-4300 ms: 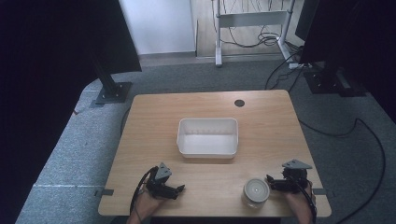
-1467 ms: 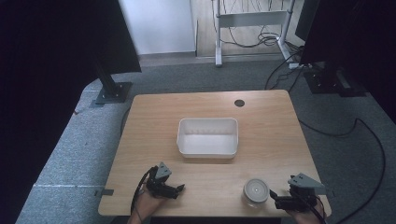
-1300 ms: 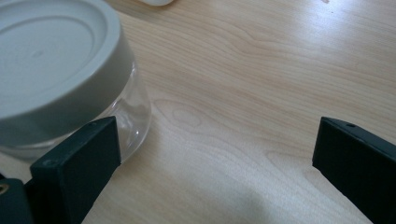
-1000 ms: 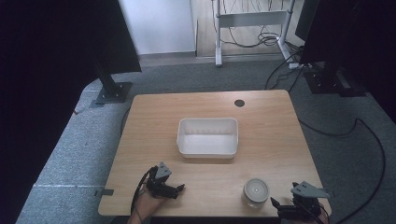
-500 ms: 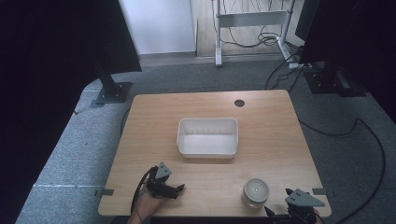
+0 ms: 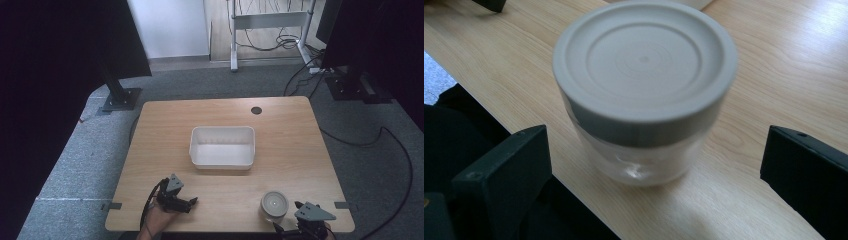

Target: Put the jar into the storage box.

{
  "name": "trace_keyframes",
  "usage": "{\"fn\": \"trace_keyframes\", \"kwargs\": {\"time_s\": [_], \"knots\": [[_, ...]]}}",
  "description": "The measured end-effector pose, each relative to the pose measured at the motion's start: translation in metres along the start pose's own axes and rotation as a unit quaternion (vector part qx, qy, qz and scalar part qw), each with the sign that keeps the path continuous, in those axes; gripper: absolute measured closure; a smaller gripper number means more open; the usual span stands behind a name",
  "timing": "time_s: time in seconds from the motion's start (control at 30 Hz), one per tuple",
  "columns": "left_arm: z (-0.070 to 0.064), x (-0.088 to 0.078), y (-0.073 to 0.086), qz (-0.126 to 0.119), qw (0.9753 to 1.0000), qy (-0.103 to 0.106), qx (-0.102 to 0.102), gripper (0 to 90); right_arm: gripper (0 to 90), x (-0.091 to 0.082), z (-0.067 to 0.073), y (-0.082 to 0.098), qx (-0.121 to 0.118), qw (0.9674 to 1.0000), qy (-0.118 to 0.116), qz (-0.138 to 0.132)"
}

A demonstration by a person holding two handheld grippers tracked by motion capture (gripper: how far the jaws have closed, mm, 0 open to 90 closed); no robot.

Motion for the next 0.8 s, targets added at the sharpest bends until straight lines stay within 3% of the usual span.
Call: {"fn": "trace_keyframes", "kwargs": {"time_s": [0.8], "knots": [[0.0, 0.0, 0.0, 0.0, 1.0, 0.0, -0.001, 2.4, 3.3, 0.029, 0.005, -0.012, -0.019, 0.9998, 0.004, 0.011]]}}
Point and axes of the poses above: each handheld gripper's, and its own axes: x roughly forward along the jaws, y roughly out of its underside, z roughly to its left, the point moved 10 cm from there along x, roughly forward along the jaws, and after that the axes turned 4 degrees about -y, right-handed, at the moved point
